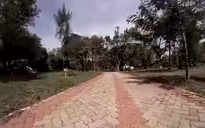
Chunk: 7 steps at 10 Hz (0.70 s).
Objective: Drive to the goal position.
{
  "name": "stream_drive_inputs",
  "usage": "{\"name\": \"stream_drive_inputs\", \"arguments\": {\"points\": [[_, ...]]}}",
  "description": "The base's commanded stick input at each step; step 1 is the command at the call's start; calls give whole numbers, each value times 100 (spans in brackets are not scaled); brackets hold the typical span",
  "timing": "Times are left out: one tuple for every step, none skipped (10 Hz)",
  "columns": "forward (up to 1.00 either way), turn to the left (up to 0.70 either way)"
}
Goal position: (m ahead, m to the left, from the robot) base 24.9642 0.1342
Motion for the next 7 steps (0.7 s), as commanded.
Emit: {"name": "stream_drive_inputs", "arguments": {"points": [[70, 0], [70, 0], [70, 0], [70, 0], [70, 0], [70, 0], [70, 0]]}}
